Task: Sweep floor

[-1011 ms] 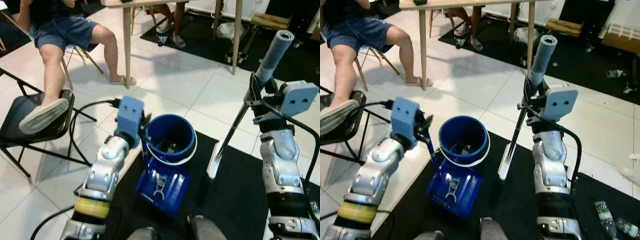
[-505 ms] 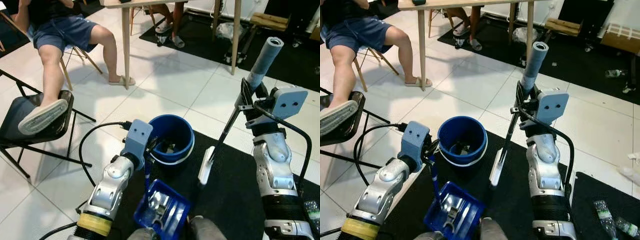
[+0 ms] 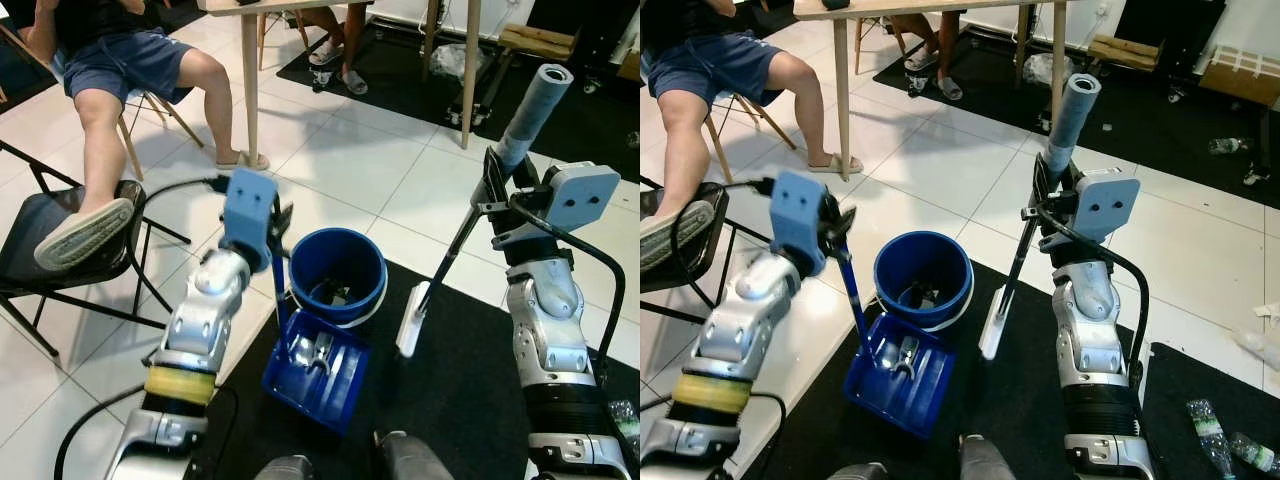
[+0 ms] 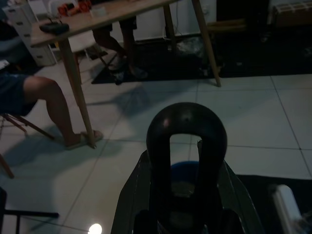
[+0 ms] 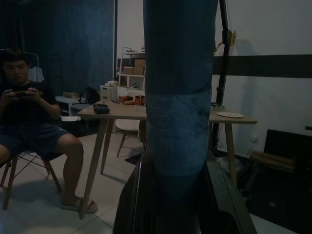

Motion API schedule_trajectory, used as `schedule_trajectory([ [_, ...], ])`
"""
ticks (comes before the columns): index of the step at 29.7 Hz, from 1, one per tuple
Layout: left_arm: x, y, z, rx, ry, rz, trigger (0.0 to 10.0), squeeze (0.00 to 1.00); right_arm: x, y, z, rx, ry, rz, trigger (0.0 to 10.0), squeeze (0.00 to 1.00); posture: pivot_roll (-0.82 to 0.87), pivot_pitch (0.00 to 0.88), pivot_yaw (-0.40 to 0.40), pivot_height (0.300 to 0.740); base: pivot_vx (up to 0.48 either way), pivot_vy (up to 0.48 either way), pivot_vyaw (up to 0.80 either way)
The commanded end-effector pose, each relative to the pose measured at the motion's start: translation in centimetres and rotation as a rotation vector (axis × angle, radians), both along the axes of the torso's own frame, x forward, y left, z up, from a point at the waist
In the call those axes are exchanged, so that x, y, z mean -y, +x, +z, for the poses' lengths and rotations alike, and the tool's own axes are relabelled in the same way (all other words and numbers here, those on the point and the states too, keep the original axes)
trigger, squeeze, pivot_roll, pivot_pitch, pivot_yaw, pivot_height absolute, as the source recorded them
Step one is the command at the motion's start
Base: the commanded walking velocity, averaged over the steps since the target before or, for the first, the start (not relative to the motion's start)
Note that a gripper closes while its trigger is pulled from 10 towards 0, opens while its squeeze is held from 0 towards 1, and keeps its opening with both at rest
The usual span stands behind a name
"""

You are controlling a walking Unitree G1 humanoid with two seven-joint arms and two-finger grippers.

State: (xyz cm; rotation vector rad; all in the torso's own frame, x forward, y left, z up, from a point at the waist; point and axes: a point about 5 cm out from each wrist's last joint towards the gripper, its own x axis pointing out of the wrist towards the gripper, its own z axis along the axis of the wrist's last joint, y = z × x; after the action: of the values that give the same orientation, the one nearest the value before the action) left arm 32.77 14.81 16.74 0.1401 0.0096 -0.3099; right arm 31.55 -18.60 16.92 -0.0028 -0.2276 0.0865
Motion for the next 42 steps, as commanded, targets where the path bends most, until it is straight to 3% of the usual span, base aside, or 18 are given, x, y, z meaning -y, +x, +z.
schedule_trajectory([
  [1,-0.4,0.3,0.7,0.034,0.017,0.004,10.0,0.0,-0.4,-0.1,1.0,0.047,0.001,0.014,10.0,0.0,0.03,0.054,0.046,0.74,0.0,0.0,0.0],
  [5,-0.3,0.1,0.2,0.015,0.024,-0.002,10.0,0.0,-0.5,-0.2,1.0,0.046,0.002,0.015,10.0,0.0,0.03,0.056,0.046,0.74,0.0,0.0,0.0],
  [6,-0.4,-0.1,-0.6,-0.034,0.011,0.012,10.0,0.0,-0.4,-0.2,0.9,0.044,0.002,0.013,10.0,0.0,0.03,0.062,0.043,0.74,0.0,0.0,0.0],
  [8,-0.6,0.0,-1.8,-0.171,-0.05,0.065,10.0,0.0,-0.3,-0.3,0.8,0.04,0.002,0.012,10.0,0.0,0.03,0.062,0.041,0.74,0.0,0.0,0.0],
  [12,-0.7,0.1,-2.7,-0.277,-0.13,0.106,10.0,0.0,-0.3,-0.2,0.8,0.038,0.001,0.013,10.0,0.0,0.03,0.063,0.039,0.74,0.0,0.0,0.0],
  [13,-0.6,0.2,-2.7,-0.322,-0.202,0.115,10.0,0.0,-0.4,-0.2,0.9,0.04,0.0,0.017,10.0,0.0,0.03,0.062,0.038,0.74,0.0,0.0,0.0],
  [14,-0.5,0.2,-2.6,-0.33,-0.221,0.115,10.0,0.0,-0.4,-0.1,1.0,0.042,0.0,0.018,10.0,0.0,0.03,0.062,0.038,0.74,0.0,0.0,0.0],
  [25,0.2,0.9,0.3,-0.347,-0.303,0.096,10.0,0.0,-0.3,-0.1,0.9,0.04,-0.003,0.017,10.0,0.0,0.03,0.063,0.04,0.74,0.0,0.0,0.0],
  [29,0.2,1.7,2.1,-0.318,-0.31,0.098,10.0,0.0,-0.3,-0.1,0.9,0.04,-0.002,0.016,10.0,0.0,0.03,0.063,0.04,0.74,0.0,0.0,0.0],
  [41,0.2,2.1,5.4,-0.237,-0.317,0.084,10.0,0.0,-0.3,-0.1,0.9,0.038,-0.003,0.014,10.0,0.0,0.02,0.061,0.04,0.74,0.0,0.0,0.0],
  [42,0.1,2.3,7.1,-0.179,-0.282,0.085,10.0,0.0,-0.4,0.0,0.9,0.039,-0.003,0.017,10.0,0.0,0.02,0.061,0.04,0.74,0.0,0.0,0.0],
])
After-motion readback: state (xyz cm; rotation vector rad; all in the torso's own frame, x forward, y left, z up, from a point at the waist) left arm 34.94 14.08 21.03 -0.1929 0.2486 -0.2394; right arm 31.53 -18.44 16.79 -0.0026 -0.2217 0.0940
